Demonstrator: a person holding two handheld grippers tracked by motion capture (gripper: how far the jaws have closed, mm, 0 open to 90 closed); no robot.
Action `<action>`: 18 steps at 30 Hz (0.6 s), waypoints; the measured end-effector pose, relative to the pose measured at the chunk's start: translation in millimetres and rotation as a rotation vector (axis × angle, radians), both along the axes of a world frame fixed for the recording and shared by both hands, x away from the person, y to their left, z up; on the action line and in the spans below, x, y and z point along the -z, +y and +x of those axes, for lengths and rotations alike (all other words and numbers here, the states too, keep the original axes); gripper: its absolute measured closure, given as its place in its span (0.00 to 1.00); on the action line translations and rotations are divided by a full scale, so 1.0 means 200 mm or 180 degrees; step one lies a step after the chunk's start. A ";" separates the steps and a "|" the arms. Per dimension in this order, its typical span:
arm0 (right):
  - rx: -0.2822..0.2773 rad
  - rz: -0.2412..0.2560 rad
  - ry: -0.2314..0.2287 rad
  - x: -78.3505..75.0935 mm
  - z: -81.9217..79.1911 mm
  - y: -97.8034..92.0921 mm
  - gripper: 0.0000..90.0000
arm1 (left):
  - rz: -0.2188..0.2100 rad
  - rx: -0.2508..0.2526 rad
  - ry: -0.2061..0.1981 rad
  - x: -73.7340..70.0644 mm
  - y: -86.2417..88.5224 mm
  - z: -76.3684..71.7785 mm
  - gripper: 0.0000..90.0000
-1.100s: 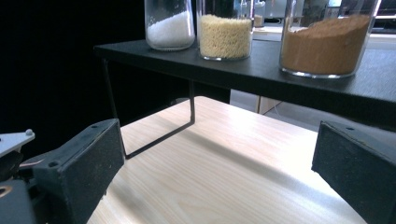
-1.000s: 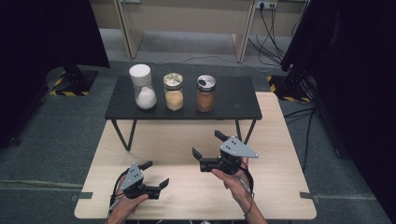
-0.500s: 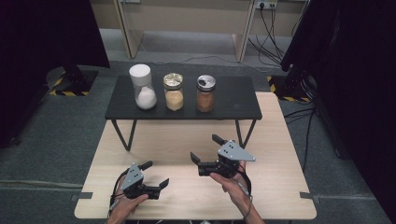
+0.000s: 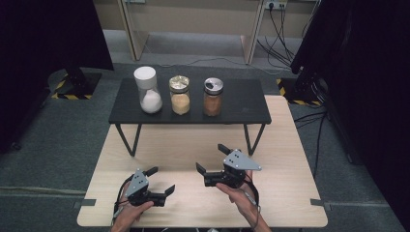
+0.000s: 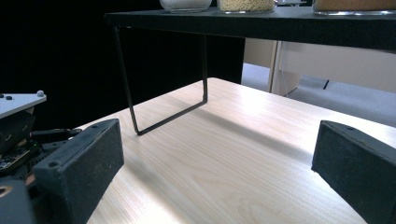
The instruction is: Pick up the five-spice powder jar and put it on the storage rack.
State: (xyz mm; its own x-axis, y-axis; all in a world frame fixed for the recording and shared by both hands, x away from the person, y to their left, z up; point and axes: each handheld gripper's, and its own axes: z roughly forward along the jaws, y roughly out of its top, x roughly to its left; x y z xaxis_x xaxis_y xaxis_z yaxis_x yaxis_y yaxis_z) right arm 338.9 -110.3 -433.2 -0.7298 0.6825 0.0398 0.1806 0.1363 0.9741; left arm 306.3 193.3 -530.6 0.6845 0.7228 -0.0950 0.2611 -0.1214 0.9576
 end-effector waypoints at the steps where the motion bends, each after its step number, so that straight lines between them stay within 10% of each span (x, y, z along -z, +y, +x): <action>1: 0.0000 0.0001 0.0003 0.00 0.00 0.00 0.03 | 0.0000 0.0000 -0.0001 0.00 0.00 0.00 0.04; 18: -0.0056 -0.0097 0.0099 0.11 -0.02 0.03 0.03 | 0.0000 0.0004 0.0000 0.00 0.00 0.00 0.04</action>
State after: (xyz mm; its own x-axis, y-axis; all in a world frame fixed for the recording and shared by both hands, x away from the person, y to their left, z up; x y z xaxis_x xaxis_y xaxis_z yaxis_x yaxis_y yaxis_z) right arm 335.1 -105.2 -454.2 -0.7403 0.6709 0.0420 0.2082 0.1694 0.9633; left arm 306.3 193.3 -530.5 0.6854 0.7220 -0.0949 0.2610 -0.1219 0.9576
